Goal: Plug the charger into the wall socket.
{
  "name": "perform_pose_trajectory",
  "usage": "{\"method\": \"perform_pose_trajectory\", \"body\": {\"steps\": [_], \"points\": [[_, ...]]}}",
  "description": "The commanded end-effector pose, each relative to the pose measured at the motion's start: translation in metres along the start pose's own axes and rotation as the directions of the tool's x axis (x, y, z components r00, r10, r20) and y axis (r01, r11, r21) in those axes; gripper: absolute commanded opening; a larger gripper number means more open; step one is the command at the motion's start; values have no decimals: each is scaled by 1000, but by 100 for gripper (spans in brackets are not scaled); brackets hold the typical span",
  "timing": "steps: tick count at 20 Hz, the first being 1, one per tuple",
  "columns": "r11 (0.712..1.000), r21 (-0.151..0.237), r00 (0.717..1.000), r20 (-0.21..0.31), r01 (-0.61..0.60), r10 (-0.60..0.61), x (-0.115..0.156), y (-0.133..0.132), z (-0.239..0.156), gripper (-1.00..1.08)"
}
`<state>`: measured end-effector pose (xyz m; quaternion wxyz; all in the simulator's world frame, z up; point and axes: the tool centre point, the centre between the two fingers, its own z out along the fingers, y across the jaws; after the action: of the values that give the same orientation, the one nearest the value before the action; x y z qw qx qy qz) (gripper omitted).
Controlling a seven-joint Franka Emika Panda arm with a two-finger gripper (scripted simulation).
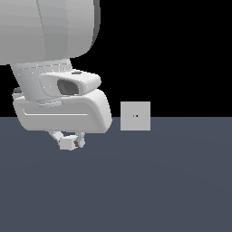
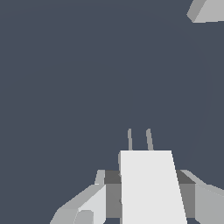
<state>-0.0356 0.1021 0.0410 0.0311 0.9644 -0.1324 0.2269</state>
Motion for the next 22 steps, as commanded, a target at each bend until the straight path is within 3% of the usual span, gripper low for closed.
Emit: {"method": "perform_pose_trajectory", "body": {"steps": [1, 22], "points": [[1000, 6, 1000, -2, 12, -12, 12, 16, -2, -100], [996, 40, 997, -6, 83, -83, 89, 105, -8, -100]]}}
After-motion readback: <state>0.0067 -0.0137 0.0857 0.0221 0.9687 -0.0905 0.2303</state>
